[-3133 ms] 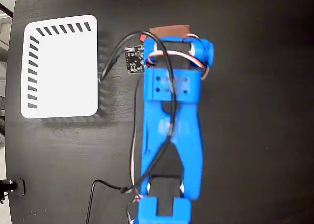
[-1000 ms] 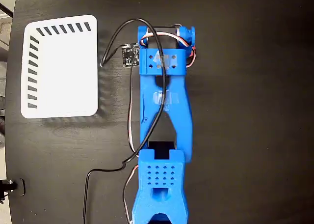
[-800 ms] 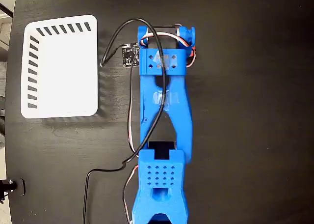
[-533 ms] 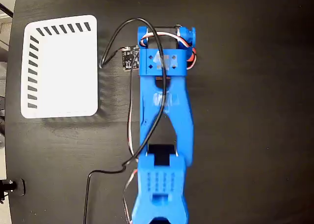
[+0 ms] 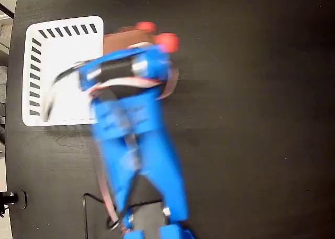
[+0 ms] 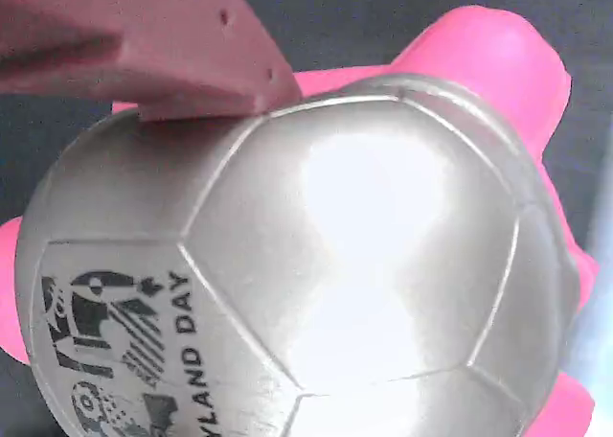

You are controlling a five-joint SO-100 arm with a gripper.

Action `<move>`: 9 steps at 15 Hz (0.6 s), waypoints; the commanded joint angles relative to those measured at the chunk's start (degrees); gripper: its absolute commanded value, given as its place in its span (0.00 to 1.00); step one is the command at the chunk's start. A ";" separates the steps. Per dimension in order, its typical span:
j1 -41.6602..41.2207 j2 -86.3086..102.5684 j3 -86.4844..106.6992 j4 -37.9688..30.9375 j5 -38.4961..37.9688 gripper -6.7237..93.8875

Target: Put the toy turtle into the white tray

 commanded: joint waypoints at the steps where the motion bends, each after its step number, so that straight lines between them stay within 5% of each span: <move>1: -8.79 6.50 -3.78 0.70 4.04 0.06; 9: -18.28 -7.56 -17.23 0.62 7.29 0.06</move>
